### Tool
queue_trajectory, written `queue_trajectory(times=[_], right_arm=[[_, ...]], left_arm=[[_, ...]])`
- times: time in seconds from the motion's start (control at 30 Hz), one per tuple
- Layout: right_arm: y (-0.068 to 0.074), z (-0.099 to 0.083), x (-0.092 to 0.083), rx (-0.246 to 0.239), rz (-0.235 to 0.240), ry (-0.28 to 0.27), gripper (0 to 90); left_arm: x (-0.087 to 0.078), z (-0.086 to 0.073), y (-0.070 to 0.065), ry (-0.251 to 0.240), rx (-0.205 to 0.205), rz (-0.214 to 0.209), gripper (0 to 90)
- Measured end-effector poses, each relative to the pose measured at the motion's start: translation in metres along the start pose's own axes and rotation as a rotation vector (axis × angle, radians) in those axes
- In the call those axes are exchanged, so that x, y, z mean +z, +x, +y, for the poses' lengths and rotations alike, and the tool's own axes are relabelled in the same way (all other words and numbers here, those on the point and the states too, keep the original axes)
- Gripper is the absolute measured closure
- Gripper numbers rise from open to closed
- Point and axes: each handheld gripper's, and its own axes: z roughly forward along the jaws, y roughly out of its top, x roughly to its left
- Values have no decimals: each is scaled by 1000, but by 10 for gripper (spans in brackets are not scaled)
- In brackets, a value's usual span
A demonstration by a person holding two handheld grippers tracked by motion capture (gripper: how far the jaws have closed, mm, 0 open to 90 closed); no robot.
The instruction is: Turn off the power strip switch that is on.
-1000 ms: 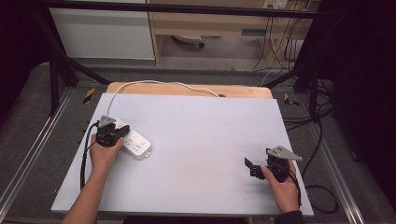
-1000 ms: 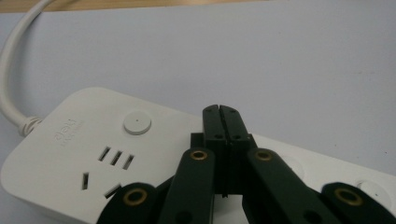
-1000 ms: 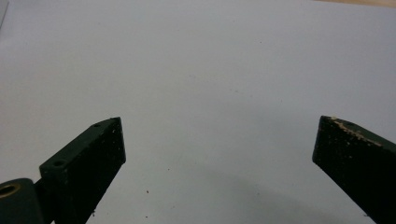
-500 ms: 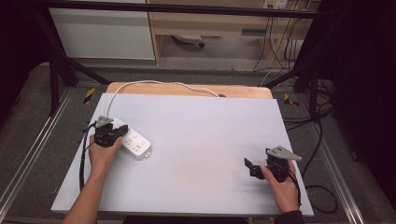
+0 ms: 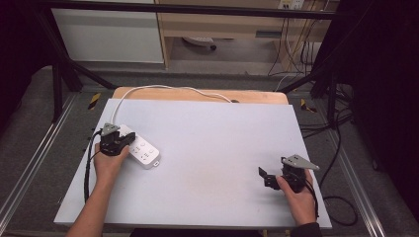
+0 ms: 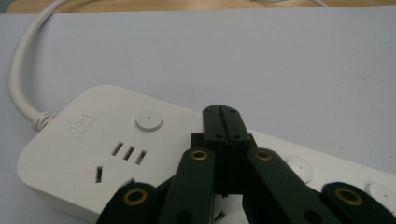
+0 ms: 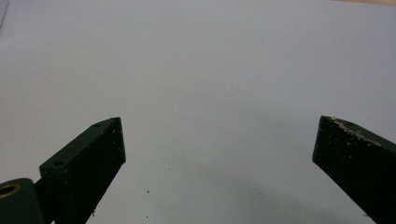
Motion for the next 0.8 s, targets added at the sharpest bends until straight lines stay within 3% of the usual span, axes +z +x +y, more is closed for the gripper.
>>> queue_trajectory(times=[0.27, 0.5, 0.8], right_arm=[[0, 0, 0, 2, -1, 0, 30], [0, 0, 0, 10, -2, -4, 30], [0, 0, -1, 9, -3, -10, 30]], left_arm=[[-1, 0, 1, -17, -17, -8, 900], [-2, 0, -1, -24, 8, 0, 900], [-1, 0, -3, -25, 9, -10, 900]])
